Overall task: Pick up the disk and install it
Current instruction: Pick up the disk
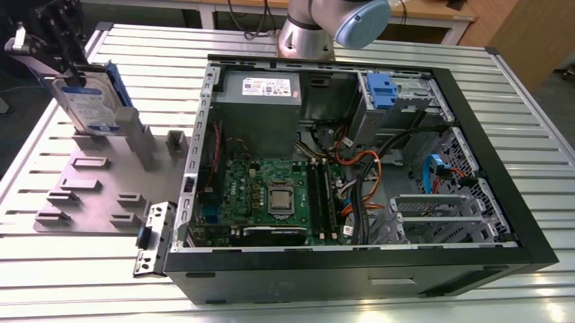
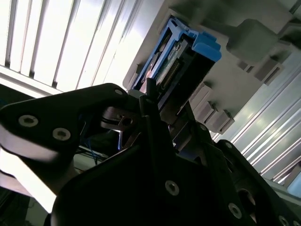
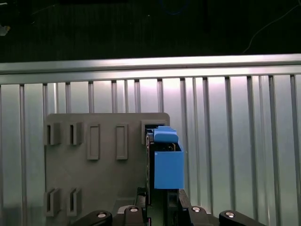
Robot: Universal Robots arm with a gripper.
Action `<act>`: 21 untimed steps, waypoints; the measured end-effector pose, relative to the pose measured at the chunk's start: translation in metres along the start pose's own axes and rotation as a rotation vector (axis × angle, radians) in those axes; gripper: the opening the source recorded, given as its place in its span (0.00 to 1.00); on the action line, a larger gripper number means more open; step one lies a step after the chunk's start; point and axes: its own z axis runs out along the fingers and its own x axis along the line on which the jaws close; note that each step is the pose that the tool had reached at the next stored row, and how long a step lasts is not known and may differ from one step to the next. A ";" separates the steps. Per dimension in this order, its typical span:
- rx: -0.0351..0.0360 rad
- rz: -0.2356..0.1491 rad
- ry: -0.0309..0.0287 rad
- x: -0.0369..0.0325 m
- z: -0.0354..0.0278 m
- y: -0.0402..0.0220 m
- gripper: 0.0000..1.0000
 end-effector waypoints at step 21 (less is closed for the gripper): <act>0.0004 0.000 -0.0003 -0.0015 -0.0475 0.0004 0.35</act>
